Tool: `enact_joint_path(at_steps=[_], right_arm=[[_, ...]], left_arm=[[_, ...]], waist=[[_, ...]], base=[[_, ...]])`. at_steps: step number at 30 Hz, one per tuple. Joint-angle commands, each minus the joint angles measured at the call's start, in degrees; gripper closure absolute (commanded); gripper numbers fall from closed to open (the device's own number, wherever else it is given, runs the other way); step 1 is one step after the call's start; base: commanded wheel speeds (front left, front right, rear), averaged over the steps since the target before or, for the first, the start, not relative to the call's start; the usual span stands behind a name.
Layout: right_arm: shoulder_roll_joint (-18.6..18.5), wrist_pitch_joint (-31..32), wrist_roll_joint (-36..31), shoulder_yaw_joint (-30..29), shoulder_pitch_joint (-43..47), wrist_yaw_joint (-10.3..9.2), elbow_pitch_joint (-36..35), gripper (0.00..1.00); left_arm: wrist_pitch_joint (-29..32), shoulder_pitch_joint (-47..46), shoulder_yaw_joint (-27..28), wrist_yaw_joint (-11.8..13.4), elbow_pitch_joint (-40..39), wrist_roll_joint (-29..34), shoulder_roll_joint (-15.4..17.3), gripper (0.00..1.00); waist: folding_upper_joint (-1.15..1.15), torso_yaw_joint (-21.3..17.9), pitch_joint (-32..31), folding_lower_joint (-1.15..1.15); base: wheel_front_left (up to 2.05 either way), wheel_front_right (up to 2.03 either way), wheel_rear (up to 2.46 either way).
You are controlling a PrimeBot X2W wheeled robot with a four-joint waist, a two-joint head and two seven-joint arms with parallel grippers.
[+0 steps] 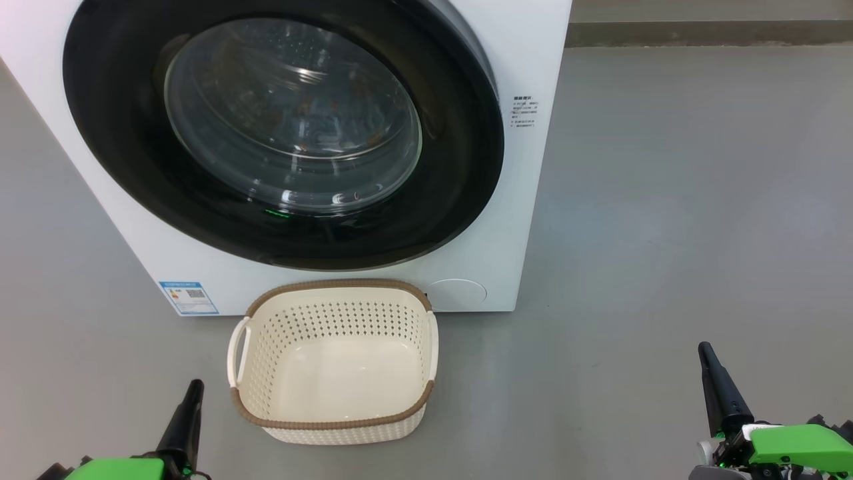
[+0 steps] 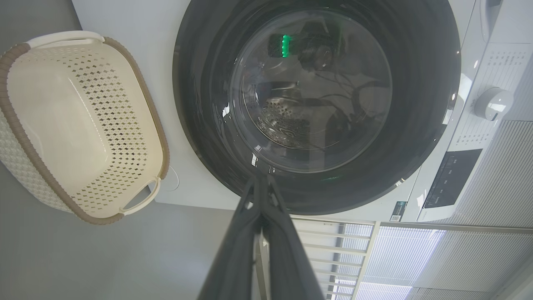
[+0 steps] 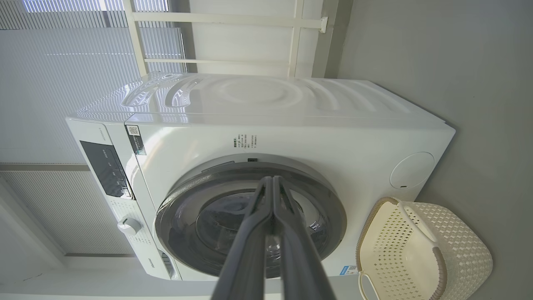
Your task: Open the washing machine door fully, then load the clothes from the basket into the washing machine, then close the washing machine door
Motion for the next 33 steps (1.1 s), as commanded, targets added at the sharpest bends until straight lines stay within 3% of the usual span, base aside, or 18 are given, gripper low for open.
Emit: enact_joint_path(at_steps=[1, 33], right_arm=[[-0.3, 0.5, 0.6, 1.4, -2.3, -0.06, -1.7, 1.00], [-0.3, 0.4, 0.6, 1.4, -2.3, -0.06, -1.7, 1.00]], left_arm=[[0.3, -2.3, 2.0, -0.2, -1.6, -0.4, 1.1, 1.00], [0.4, -2.3, 2.1, -0.2, -1.6, -0.4, 1.1, 1.00]], waist=[[0.00, 0.0, 0.0, 0.00], [0.00, 0.0, 0.0, 0.00]], base=[[0.00, 0.00, 0.00], [0.00, 0.00, 0.00]])
